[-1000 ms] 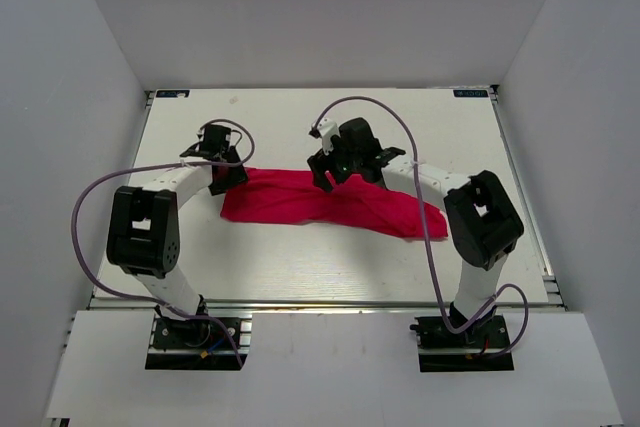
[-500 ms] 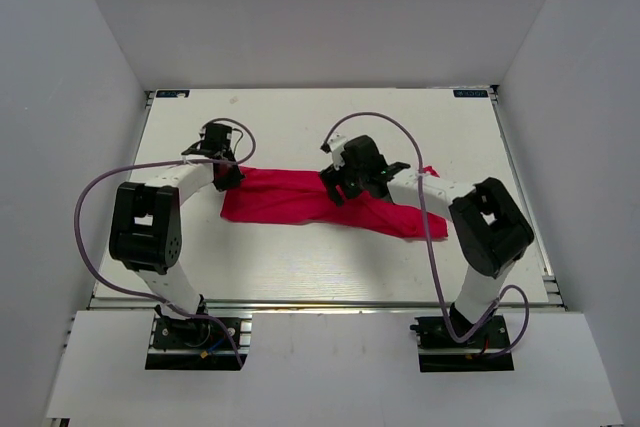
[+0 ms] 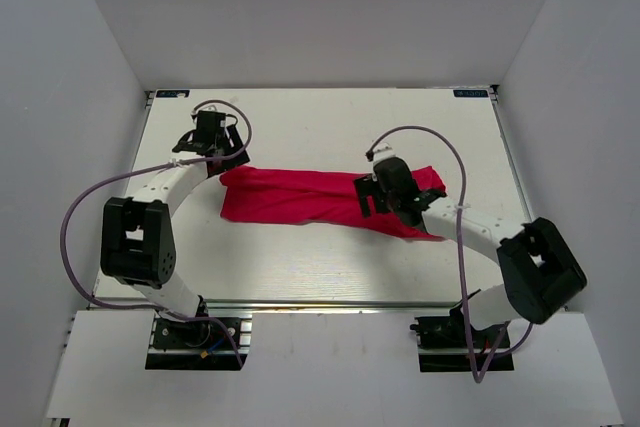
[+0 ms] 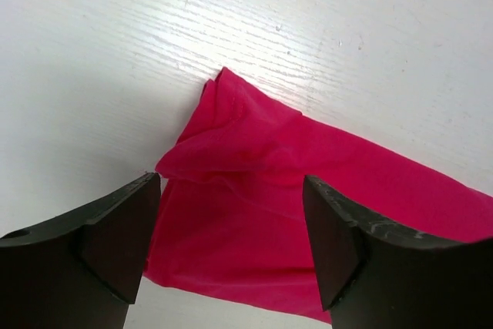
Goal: Fold and stack the t-shirts
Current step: Fold the other side of the tshirt into a rectangle
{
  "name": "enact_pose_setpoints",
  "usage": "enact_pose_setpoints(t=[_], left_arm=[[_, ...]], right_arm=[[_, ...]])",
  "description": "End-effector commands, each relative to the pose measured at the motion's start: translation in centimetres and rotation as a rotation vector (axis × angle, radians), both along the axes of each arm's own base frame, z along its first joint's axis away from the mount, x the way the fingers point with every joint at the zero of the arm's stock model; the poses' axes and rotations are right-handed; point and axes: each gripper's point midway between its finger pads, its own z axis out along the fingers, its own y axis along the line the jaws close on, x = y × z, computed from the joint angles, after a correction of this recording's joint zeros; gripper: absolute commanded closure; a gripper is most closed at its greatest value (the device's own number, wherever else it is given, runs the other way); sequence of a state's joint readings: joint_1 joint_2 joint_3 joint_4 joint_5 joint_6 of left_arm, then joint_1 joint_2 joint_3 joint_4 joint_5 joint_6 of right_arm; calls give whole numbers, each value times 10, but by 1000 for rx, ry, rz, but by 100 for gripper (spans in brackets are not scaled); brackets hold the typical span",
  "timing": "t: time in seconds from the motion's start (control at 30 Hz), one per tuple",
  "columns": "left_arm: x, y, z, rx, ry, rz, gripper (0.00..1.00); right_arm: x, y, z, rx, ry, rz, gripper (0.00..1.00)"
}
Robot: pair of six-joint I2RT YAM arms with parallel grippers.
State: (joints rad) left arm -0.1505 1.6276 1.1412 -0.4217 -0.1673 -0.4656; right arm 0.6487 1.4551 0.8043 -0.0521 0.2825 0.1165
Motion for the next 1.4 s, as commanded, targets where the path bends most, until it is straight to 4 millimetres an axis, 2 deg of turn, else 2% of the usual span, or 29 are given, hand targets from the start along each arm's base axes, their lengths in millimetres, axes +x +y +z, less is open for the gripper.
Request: enact_pose_setpoints(t=[0.0, 0.03, 0.07, 0.1, 0.17, 0.3, 0.4, 0.43, 0.47, 0.5, 0.53, 0.57, 0.6, 0.73, 0.77, 0.9, 1.03, 1.13, 1.17, 1.23, 1.27, 1.33, 1.37], left_arm=[[14, 13, 23, 41, -67, 32, 16], [18, 10, 19, 38, -63, 11, 24], [28, 12, 22, 34, -76, 7, 27], [33, 9, 4, 29, -34, -3, 33], [38, 8, -10, 19, 13, -20, 44], [39, -11, -30, -49, 36, -108, 44], [27, -13, -44, -63, 72, -120, 50], [25, -12, -44, -63, 66, -120, 50], [17, -14, -54, -73, 88, -128, 56], [19, -19, -49, -88, 61, -155, 63], [18, -19, -52, -89, 60, -155, 75], [15, -17, -55, -81, 68, -149, 97], [16, -14, -55, -77, 67, -128, 100], [30, 2, -40, -6, 31, -53, 100], [35, 14, -31, 29, 6, -12, 100], [40, 35, 2, 91, -53, 72, 100], [41, 44, 32, 115, -114, 119, 100], [41, 50, 33, 123, -114, 136, 99], [38, 55, 22, 129, -79, 144, 99], [39, 59, 14, 124, -45, 165, 99], [32, 61, 2, 123, 5, 185, 98], [31, 64, -18, 126, 59, 198, 89], [28, 71, -26, 136, 84, 213, 76]], right_arm=[[5, -22, 18, 46, -69, -145, 10], [1, -25, 14, 47, -58, -145, 10], [0, -27, 18, 62, -68, -154, 10], [-2, -30, 16, 59, -64, -154, 10], [-3, -34, 15, 55, -61, -166, 10], [-5, -38, 10, 49, -39, -172, 10], [-9, -43, 1, 37, -11, -185, 10], [-10, -45, -3, 34, 0, -191, 10], [-12, -48, -6, 30, 7, -208, 10], [-14, -53, -13, 19, 18, -213, 10], [-17, -56, -18, 15, 30, -218, 10], [-20, -59, -24, 7, 42, -229, 10], [-21, -62, -29, 0, 55, -240, 10], [-27, -73, -49, -14, 128, -285, 10], [-23, -78, -48, -18, 133, -311, 10], [-25, -84, -54, 2, 197, -363, 10], [-29, -82, -63, 51, 265, -376, 10], [-32, -82, -73, 61, 310, -378, 10], [-32, -83, -76, 59, 319, -385, 10], [-32, -85, -78, 64, 328, -388, 10], [-33, -84, -79, 66, 331, -386, 10], [-32, -84, -78, 75, 328, -381, 10], [-31, -83, -76, 80, 319, -368, 10]])
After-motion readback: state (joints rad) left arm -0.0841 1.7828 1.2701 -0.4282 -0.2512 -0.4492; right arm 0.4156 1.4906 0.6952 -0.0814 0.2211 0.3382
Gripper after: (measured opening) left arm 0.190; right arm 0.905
